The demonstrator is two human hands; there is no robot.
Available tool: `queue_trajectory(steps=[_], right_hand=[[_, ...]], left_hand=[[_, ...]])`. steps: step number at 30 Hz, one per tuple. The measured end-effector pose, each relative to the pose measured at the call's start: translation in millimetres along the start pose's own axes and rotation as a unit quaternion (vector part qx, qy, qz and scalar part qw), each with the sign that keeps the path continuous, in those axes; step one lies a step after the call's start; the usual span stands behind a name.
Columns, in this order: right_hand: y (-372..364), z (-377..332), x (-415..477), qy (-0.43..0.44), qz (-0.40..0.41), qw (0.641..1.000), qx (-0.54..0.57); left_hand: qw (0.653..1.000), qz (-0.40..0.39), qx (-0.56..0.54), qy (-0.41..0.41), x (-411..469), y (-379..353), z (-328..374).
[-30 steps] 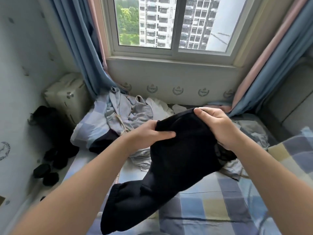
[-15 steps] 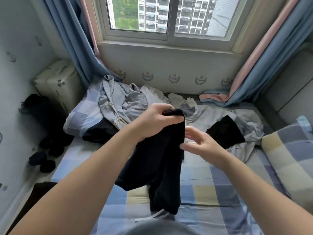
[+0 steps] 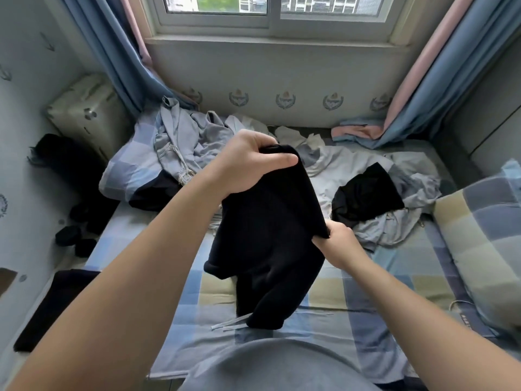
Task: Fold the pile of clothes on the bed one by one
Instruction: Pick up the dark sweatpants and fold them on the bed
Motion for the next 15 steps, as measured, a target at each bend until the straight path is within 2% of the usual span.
queue_trajectory(steps=[2,4,6,9,11,13,14,15], right_hand=[[-5.3,9.9,-2.4,0.016,-0.072,0.995,0.075],[-2.1,4.4,-12.4,0.033,-0.106,0.976,0.185],[6.6,-10.4,-24.3,0.048,-0.123,0.952,0.275],[21.2,-31.2,-37.5,0.045,-0.140,0.901,0.408],[34.9,-43.3,-39.9,0.047,-0.125,0.877,0.462],[49.9,-50.2,-40.0,0.051,-0.095,0.870,0.481],[57.4,-50.7,-39.9,0.053,-0.082,0.871,0.482],[64.6,-50.9,-40.4,0.054,-0.072,0.874,0.478]], left_hand=[[0.996,0.077,0.029,-0.016,6.0,10.4,-5.1],[0.985,0.161,0.063,-0.009,10.8,23.7,-21.8],[0.978,0.167,0.125,0.017,15.4,21.5,-44.0],[0.984,0.058,0.162,0.036,15.5,-16.2,-62.3],[0.993,-0.076,0.083,0.039,1.5,-65.6,-66.1],[0.977,-0.197,-0.027,0.076,-20.5,-117.7,-71.5],[0.969,-0.219,-0.080,0.087,-28.3,-136.2,-73.8],[0.968,-0.206,-0.113,0.089,-30.6,-145.4,-76.9]])
Point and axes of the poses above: each hand's wrist, its own x-axis towards the middle knuckle, its own y-axis out of the back of the hand, z = x × y, the point moved 9 cm from there along x, towards the middle knuckle
